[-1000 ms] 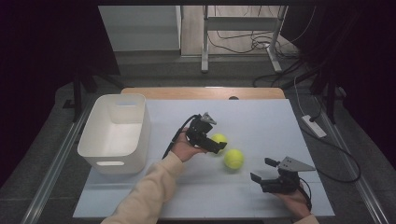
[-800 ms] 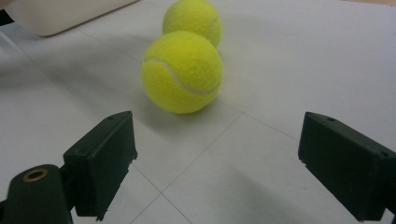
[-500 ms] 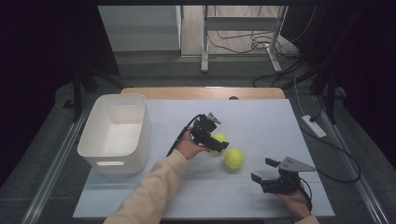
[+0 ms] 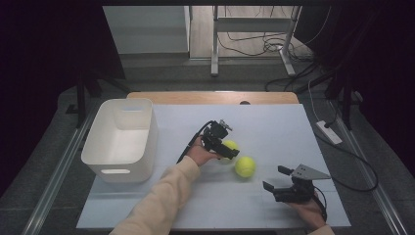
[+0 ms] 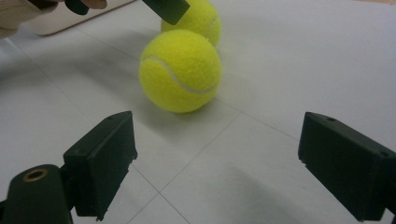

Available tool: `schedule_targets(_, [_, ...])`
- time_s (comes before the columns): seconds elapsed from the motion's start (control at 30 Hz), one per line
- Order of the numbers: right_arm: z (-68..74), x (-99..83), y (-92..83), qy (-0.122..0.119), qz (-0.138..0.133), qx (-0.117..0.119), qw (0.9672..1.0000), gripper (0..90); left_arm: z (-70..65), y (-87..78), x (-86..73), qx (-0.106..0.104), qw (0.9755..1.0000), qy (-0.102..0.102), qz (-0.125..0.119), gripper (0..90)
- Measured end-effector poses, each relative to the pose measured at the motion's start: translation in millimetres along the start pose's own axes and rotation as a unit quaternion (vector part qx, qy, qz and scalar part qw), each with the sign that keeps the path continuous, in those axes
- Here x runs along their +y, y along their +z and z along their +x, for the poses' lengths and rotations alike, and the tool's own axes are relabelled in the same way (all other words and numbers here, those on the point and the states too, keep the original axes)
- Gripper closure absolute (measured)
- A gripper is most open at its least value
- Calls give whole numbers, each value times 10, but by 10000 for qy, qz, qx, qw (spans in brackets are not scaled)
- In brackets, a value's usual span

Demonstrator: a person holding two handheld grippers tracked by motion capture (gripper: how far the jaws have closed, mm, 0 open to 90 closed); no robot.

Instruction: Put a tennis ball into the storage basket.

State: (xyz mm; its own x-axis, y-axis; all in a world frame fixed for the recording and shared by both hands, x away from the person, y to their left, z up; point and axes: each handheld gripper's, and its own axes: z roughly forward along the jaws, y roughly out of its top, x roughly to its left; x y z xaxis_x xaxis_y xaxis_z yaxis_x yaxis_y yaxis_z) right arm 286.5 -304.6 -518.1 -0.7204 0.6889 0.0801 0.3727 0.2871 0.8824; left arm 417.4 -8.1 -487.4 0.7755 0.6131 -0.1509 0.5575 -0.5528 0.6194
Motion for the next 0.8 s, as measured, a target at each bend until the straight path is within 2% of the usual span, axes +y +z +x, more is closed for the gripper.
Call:
schedule_targets(0.43, [2, -2, -1, -2, 2, -11, 10000, 111, 56, 167, -34, -66, 9994, -39, 335, 44])
schedule_targets(0.53, [-1, -2, 0, 3, 4, -18, 10000, 111, 61, 189, -45, -52, 9993, 6, 373, 103])
schedule_targets(0.63, [0, -2, 1, -2, 10, -24, 10000, 112, 40, 164, -44, -171, 9994, 116, 264, 255])
schedule_targets(0.73, [0, -2, -1, 0, 11, -33, 10000, 112, -3, 161, -30, -43, 9990, 273, 344, 266])
schedule_targets(0.8, [-1, -2, -4, 0, 5, -40, 10000, 112, -6, 159, -28, -41, 9990, 277, 355, 270])
